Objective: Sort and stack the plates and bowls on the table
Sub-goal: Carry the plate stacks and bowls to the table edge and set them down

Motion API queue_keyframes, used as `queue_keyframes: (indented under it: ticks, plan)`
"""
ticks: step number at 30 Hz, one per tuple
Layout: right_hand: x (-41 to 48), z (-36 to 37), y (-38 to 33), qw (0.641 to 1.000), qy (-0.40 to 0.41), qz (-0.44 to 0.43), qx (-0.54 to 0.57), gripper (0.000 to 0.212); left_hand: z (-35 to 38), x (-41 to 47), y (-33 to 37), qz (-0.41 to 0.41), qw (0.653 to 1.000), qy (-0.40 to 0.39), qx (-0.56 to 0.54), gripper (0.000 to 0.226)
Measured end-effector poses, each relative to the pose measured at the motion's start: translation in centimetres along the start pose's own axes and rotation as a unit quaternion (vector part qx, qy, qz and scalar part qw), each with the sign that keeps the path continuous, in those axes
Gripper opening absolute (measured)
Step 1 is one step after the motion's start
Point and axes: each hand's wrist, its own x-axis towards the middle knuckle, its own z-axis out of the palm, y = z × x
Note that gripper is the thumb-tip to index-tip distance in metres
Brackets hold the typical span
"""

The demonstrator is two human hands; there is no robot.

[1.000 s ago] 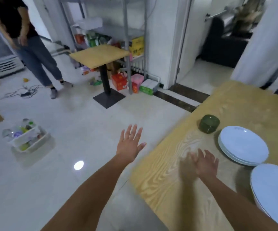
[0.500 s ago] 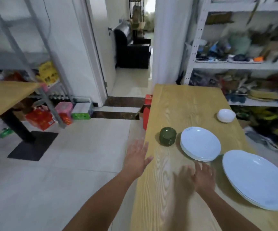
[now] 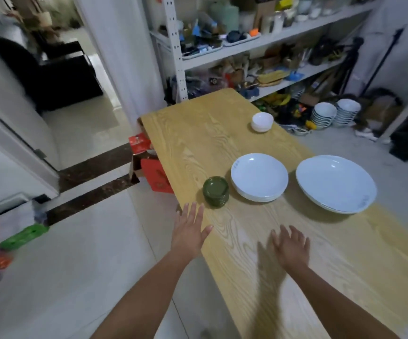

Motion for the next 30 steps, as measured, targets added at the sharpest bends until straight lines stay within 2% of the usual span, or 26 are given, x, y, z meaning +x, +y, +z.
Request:
queue_keyframes:
  ticks: [6,9,12,16,22,25,27,30]
  plan:
    - [-4.2,-0.4,2.4,0.991,0.033,0.121,0.047,0.057,-0.2,1.8,2.9,0.124,0.992,-0.016,0.002,0.068]
    - [-5.7,-0.7,4.6,0.972,0.047,0.213,0.090,0.058,0.1,2.6,5.9,0.182,0.983,-0.033,-0.024,0.068]
    - [-6.5,-0.6,5.6,0.950,0.058,0.266,0.155,0.058,1.2,2.9,7.5,0.208,0.976,-0.051,-0.027,0.069]
    - [-6.3,0.2,6.7,0.937,0.060,0.290,0.185,0.056,2.0,4.2,8.4,0.219,0.971,-0.086,-0.036,0.071]
    - [0.0,-0.6,6.9,0.864,0.093,0.357,0.343,0.059,-0.1,9.4,11.8,0.237,0.964,-0.076,-0.097,0.069]
    - [3.7,-1.2,6.6,0.840,0.129,0.361,0.383,0.058,-1.4,12.0,14.6,0.191,0.955,-0.107,-0.200,0.067]
    - [5.4,-1.2,6.6,0.825,0.152,0.364,0.404,0.057,-1.7,13.0,16.9,0.157,0.936,-0.143,-0.280,0.066]
    - [7.3,-1.9,7.5,0.787,0.181,0.386,0.446,0.056,-1.0,13.8,21.1,0.140,0.913,-0.183,-0.337,0.065]
